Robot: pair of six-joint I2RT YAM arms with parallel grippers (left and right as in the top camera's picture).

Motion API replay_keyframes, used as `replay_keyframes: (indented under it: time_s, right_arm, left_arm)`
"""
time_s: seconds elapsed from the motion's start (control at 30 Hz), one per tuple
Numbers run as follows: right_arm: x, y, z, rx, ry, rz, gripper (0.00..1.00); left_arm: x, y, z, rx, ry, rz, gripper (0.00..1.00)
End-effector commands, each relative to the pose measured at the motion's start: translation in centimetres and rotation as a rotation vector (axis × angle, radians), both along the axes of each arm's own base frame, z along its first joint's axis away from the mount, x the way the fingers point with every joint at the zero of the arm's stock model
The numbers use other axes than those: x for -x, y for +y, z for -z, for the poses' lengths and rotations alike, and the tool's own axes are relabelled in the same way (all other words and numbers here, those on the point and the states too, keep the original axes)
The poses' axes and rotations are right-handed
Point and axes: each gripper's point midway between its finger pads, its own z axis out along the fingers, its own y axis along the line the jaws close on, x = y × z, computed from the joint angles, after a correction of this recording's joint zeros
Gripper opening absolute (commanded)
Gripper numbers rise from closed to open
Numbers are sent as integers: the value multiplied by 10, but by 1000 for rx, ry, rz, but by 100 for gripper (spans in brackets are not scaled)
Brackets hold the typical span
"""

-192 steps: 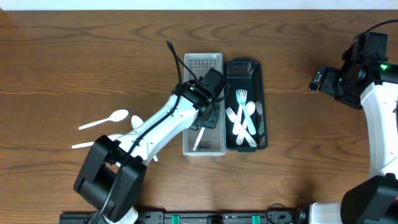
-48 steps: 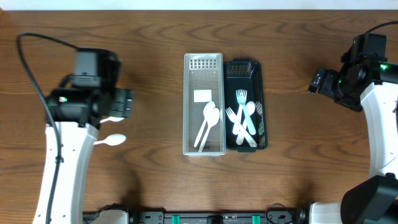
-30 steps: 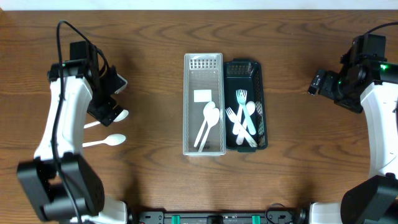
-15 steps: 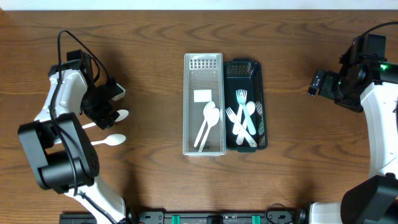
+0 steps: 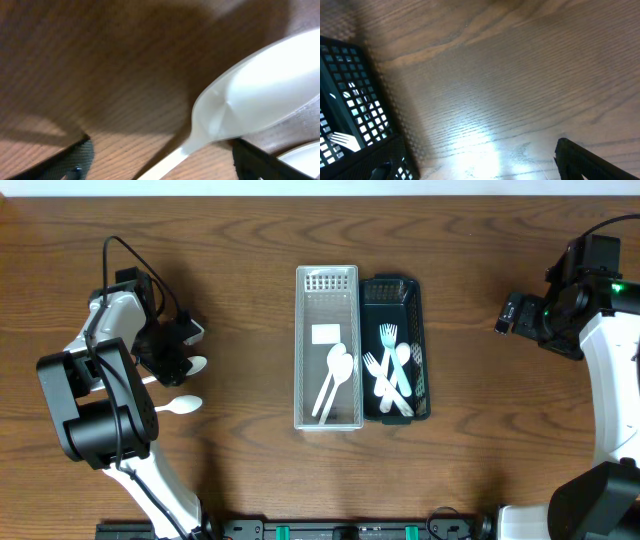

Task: Pack container
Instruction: 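Move the left gripper to the next white spoon and grasp it, then carry the spoon into the clear tray and release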

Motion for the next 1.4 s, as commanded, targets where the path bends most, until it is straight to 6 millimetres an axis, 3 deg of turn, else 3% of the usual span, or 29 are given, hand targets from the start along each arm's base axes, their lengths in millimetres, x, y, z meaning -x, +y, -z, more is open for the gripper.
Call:
replay_keyframes:
  time_s: [0.0, 0.17, 0.37, 0.47, 0.67, 0.73, 0.87, 1.0, 1.07, 1.17, 1.27, 1.37]
  right_arm:
    - [0, -3, 3, 13, 10, -8, 99]
    - [1, -3, 3, 13, 10, -8, 99]
    - [1, -3, 3, 13, 10, -8, 99]
    - [0, -3, 3, 13, 10, -8, 98]
    - [0, -3, 3, 13, 10, -8, 98]
    - [0, -3, 2, 13, 9, -8, 99]
    - [0, -3, 2, 13, 8, -8, 99]
    - [0, -3, 2, 13, 8, -8, 99]
    - [0, -3, 2, 13, 8, -8, 99]
    - [0, -3, 2, 12, 8, -8, 99]
    - [0, -2, 3, 11, 9, -8, 99]
    - [1, 1, 3, -7, 11, -13, 99]
  left_arm:
    - [10, -10, 18, 65, 48, 7, 69]
    - [8, -13, 18, 86, 41, 5, 48]
    - [8, -13, 18, 86, 41, 5, 11]
    - [8, -13, 18, 86, 41, 5, 6]
    - [6, -13, 12, 79, 22, -5, 6]
    - [2, -14, 3, 71, -4, -16, 6]
    - [-15, -26, -33, 45, -114, -15, 6]
    - [-33, -64, -89, 29, -273, 79, 6]
    - [-37, -98, -118, 33, -353, 173, 6]
    - [-32, -156, -146, 59, -428, 320, 6]
    - [-16, -220, -158, 104, -458, 454, 6]
    - [4, -273, -153, 147, -442, 545, 6]
